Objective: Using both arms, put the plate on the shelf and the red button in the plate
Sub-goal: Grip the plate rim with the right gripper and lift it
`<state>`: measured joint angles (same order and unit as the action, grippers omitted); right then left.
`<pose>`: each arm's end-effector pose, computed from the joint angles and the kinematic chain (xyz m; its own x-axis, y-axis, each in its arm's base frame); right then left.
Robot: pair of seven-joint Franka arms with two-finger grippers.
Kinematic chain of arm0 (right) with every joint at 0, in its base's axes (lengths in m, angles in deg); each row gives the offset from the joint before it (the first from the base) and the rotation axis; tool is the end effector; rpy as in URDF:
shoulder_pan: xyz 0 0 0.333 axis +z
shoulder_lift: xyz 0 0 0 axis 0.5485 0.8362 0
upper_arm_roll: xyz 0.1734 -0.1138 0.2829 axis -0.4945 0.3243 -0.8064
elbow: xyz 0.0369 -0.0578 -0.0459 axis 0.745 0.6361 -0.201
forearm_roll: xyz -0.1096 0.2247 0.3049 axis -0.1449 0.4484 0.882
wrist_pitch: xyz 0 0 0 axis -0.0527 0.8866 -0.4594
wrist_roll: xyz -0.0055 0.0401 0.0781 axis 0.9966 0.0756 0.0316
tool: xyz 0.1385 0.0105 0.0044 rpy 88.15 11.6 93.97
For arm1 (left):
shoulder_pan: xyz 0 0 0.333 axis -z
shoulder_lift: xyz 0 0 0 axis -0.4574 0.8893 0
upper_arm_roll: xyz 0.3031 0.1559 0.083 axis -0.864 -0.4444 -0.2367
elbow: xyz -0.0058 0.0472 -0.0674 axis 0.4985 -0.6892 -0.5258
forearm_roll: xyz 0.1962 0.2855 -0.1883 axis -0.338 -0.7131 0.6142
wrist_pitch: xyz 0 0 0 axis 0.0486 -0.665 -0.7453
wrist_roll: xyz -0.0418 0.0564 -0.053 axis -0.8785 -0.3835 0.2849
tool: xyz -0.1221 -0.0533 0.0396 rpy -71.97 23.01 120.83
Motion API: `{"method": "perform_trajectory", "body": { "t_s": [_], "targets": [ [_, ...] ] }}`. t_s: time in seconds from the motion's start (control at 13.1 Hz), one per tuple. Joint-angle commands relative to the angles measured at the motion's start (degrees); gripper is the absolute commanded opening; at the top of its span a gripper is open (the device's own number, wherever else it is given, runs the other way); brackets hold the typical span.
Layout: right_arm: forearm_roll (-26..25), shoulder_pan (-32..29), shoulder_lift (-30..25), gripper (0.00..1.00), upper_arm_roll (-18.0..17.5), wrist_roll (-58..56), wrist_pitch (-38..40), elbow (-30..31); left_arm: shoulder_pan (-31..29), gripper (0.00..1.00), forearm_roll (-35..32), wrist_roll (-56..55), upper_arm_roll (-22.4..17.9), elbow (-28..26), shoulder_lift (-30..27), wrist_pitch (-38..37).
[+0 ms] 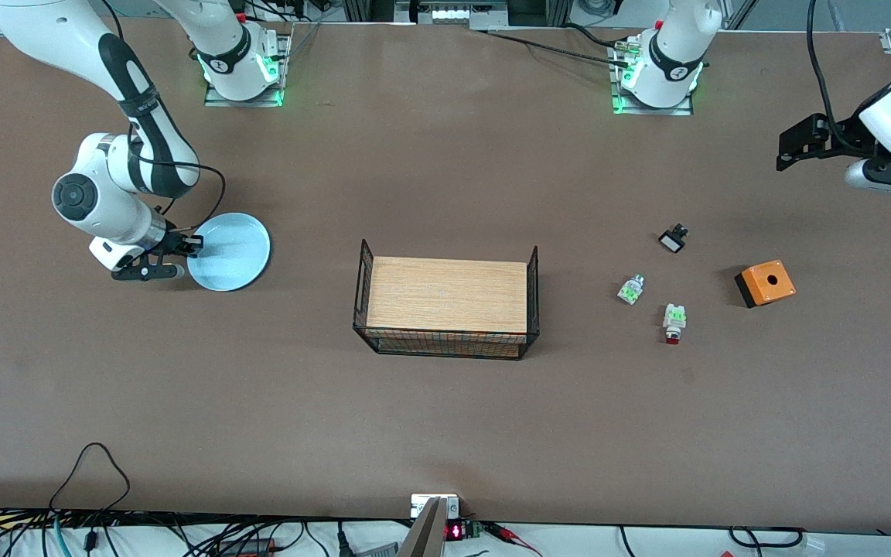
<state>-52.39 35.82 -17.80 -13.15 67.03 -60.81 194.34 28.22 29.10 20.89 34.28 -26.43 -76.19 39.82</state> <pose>0.5118 -0.0397 0.1894 0.9916 0.0626 -0.1128 0.0661 -0.9974 0.0271 0.5363 -0.0238 0.6243 0.9809 -0.1477 -0.1262 -0.1471 -0.9890 0.0146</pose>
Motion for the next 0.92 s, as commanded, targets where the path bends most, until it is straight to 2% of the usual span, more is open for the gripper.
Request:
{"method": "perform_trajectory", "body": {
  "t_s": [0.0,0.15,0.31,0.38,0.54,0.69,0.84],
  "targets": [
    [0.4,0.2,-2.4,0.0,0.1,0.8,3.6,0.3,-0.1,1.0,1.3,-0.2,-0.1,-0.2,-0.3,-0.2],
    [0.5,0.2,-5.4,0.0,-0.1,1.6,7.8,0.1,-0.2,1.0,1.2,-0.2,-0.1,-0.3,-0.2,-0.2],
    [1.1,0.1,-10.3,0.0,-0.4,4.5,16.6,-1.8,-0.2,1.0,1.3,0.1,-0.1,-0.5,-0.2,-0.3],
    [3.7,0.2,-11.8,0.0,-0.8,4.6,19.4,-3.6,-0.2,1.0,1.3,0.1,-0.1,-0.5,-0.2,-0.3],
    [8.5,0.3,-13.3,0.0,-1.9,6.8,27.7,-9.3,-0.2,1.0,1.3,-0.3,-0.1,-0.2,-0.3,-0.2],
    [9.3,0.4,-13.5,0.0,-2.4,12.5,38.4,-18.0,-0.3,1.0,1.3,0.1,-0.1,0.0,-0.4,-0.3],
    [12.9,1.1,-13.6,0.0,-3.2,18.7,46.4,-25.4,-0.4,1.0,1.3,0.3,-0.1,-0.2,-0.5,-1.4]
  ]
}}
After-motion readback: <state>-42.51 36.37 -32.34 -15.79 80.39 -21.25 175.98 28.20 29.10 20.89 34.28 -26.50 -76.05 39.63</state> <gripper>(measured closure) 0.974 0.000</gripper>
